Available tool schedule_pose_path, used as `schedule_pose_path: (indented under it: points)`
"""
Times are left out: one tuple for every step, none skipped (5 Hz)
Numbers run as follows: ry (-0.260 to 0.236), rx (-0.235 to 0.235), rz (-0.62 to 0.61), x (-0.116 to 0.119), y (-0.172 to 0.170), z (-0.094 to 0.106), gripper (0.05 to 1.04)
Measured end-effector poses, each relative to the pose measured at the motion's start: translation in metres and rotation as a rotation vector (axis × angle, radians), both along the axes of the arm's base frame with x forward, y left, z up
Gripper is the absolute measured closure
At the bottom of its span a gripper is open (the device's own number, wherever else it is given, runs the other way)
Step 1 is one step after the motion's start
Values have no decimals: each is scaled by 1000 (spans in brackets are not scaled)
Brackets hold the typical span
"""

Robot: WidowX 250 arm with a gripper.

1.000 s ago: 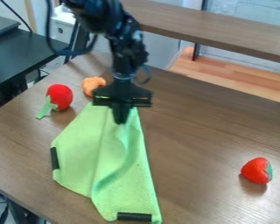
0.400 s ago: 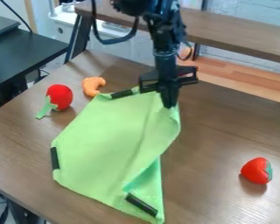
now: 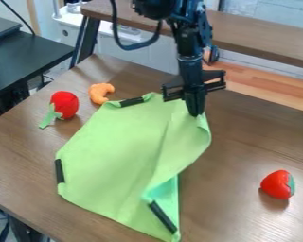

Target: Unfold the cloth from left to right

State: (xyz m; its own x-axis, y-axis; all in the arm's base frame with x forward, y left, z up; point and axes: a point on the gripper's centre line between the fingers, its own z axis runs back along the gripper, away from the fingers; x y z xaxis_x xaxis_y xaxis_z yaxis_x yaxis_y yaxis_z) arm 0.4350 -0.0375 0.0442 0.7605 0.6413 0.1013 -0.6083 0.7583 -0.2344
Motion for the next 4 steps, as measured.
schedule_pose_path:
  points:
    - [8,-31,39,5,-5,-5,1035]
    - [-19,-55,70,14,-9,-2,1035]
    - [-20,-83,101,20,-13,-5,1017]
    - [-20,-112,102,27,-18,-7,889]
